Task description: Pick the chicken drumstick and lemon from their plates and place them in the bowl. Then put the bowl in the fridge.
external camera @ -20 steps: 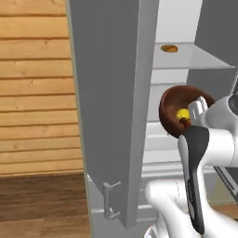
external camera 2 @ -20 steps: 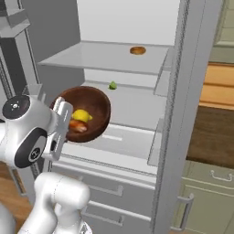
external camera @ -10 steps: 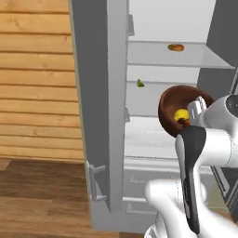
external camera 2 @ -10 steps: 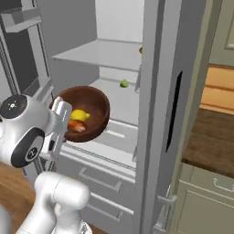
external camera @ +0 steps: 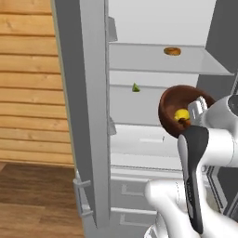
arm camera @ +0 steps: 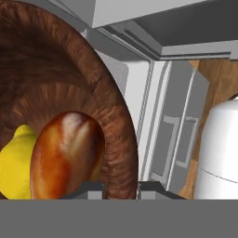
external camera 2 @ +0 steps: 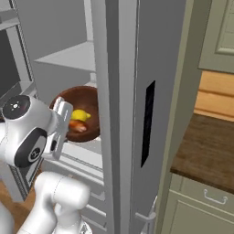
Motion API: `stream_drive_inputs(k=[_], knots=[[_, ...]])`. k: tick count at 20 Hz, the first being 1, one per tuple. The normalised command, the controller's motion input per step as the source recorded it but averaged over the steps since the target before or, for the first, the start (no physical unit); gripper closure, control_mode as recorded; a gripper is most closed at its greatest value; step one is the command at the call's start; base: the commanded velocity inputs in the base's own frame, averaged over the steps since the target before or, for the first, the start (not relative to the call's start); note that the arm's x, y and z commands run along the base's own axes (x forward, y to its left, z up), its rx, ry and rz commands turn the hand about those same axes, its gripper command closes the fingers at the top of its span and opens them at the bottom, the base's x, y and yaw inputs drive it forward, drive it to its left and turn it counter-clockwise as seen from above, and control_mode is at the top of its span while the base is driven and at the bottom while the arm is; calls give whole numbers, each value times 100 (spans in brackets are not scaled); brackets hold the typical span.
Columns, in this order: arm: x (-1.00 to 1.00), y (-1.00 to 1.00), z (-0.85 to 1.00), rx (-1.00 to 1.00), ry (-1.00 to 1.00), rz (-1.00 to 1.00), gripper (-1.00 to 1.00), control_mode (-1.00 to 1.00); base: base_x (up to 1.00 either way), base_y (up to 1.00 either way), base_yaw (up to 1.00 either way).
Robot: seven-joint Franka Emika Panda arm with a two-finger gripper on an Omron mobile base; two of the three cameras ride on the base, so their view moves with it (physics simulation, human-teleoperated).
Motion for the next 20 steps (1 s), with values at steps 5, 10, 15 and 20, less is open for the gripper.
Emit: stream_drive_inputs(k=[5,10,15,20], knots=[[0,0,0,0,0,0,100,100,2,4,0],[12,0,0,0,0,0,100,-100,14,8,0],[84,1,0,-1,0,3,100,-100,0,0,0],[92,0,-10,0,3,19,100,-100,0,0,0]])
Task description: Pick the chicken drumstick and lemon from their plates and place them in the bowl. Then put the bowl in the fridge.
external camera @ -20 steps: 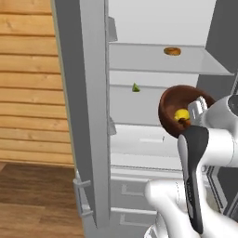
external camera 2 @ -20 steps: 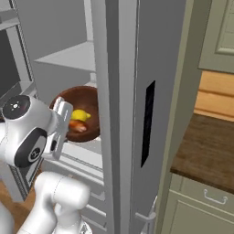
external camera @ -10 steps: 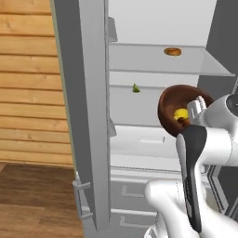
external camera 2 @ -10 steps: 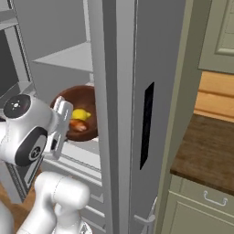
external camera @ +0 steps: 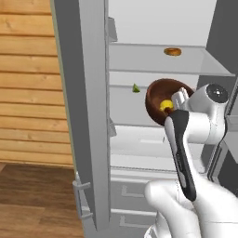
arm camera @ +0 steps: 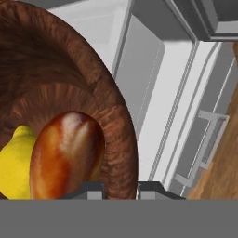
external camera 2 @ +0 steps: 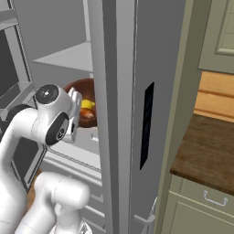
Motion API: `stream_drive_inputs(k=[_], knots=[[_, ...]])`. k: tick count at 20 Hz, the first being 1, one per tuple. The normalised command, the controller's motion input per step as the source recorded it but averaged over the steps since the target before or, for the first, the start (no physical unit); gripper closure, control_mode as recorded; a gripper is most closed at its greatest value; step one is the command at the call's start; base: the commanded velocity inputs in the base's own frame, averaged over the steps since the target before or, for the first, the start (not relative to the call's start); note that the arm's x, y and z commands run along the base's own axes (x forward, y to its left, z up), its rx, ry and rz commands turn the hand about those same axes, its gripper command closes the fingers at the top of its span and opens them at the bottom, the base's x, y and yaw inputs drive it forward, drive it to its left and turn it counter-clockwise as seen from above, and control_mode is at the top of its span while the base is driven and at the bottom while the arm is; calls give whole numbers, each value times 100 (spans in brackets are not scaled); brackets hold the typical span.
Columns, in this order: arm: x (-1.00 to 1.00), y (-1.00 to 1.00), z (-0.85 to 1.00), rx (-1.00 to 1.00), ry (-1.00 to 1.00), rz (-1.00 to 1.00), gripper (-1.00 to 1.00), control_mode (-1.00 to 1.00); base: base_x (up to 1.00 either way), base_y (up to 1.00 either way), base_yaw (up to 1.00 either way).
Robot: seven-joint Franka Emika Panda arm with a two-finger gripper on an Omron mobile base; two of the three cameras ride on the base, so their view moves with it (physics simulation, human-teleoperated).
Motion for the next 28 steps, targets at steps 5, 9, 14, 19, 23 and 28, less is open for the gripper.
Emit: stream_drive_inputs(k=[5,9,14,19,23,28], knots=[[71,5,-6,-7,0,8,100,-100,0,0,0],[60,9,-9,-8,0,0,100,-100,0,0,0],[45,13,-48,-2,0,1,100,-100,0,0,0],[38,0,-50,0,3,2,100,-100,0,0,0],[45,0,-30,0,0,0,100,-100,0,0,0],[31,0,0,0,0,0,100,-100,0,0,0]])
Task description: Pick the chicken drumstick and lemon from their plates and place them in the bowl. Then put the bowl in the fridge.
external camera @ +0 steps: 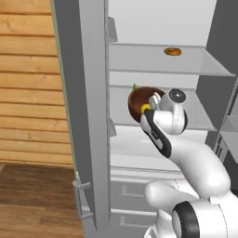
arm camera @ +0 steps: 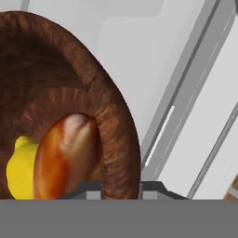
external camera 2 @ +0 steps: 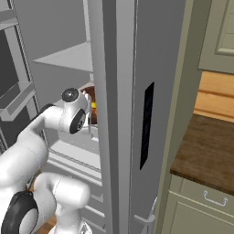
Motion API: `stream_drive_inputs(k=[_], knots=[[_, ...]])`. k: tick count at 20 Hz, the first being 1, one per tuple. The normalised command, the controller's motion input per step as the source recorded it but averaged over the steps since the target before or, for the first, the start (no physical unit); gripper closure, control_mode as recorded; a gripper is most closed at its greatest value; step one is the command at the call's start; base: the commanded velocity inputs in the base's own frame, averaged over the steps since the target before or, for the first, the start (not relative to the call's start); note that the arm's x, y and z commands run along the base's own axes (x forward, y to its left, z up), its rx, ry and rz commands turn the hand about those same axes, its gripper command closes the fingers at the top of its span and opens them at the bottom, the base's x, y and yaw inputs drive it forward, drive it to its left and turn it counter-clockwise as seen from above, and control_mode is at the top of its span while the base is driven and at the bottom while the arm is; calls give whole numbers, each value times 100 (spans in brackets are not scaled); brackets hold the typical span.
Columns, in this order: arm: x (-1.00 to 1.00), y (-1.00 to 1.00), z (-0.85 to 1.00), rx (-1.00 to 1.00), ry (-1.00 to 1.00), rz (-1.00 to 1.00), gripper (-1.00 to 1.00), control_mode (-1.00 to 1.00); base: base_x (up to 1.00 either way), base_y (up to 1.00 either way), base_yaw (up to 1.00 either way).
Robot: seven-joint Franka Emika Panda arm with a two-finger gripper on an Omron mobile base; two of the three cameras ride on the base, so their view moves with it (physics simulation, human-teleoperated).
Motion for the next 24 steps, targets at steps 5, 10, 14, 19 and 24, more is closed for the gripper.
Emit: stream_drive_inputs(k=[5,10,14,19,24], knots=[[49,0,0,0,0,0,100,-100,0,0,0],[48,0,-1,0,0,0,-100,-100,0,0,0],[13,1,8,0,-3,0,-100,-100,0,0,0],[-5,7,40,0,-17,4,-100,-100,0,0,0],[-36,6,24,0,-19,3,-100,-100,0,0,0]])
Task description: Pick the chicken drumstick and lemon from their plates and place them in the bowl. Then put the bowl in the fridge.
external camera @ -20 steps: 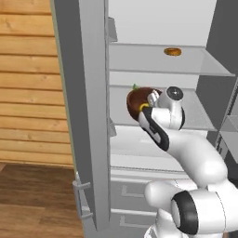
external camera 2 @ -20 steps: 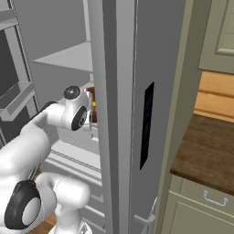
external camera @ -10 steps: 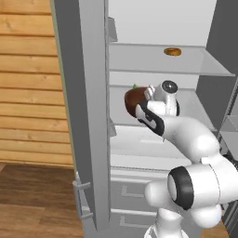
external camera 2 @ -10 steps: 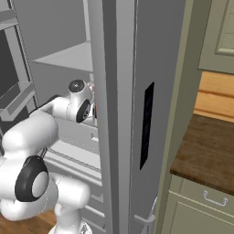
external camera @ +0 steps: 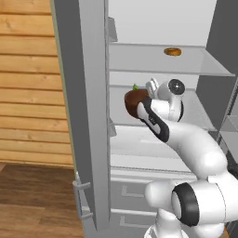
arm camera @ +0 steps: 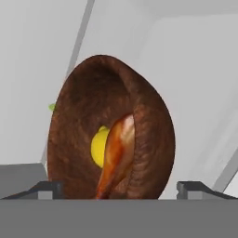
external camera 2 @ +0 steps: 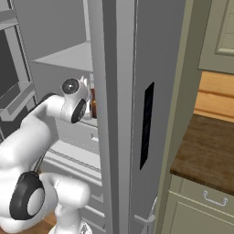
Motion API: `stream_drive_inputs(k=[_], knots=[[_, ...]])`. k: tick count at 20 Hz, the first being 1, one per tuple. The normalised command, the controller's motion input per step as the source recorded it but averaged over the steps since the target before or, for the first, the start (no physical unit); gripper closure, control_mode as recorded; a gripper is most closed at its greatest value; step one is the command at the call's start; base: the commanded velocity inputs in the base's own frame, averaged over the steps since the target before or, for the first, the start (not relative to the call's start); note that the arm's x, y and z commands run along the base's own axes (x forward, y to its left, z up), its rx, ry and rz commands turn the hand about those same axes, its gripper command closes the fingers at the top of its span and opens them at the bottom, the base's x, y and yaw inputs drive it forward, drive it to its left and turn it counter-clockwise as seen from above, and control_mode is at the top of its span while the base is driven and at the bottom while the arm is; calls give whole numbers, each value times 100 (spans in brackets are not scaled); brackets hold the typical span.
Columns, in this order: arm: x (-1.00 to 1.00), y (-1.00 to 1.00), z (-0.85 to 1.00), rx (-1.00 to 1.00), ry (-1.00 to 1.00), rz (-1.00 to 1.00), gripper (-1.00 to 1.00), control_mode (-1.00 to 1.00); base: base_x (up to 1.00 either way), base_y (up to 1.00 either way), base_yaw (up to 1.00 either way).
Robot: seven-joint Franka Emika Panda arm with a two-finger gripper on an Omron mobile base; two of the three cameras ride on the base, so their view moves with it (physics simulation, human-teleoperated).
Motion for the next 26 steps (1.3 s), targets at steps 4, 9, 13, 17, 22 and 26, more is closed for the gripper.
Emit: stream_drive_inputs(k=[4,9,13,17,22,26], knots=[[-59,0,14,0,-27,3,-100,-100,0,0,0],[-77,0,42,0,-36,0,-100,-100,0,0,0],[-93,0,73,10,-21,-1,-100,-100,0,0,0],[-90,2,92,5,-21,-2,-100,-100,0,0,0],[-71,1,62,2,17,-1,-100,-100,0,0,0],[-70,0,69,-1,38,0,-100,-100,0,0,0]])
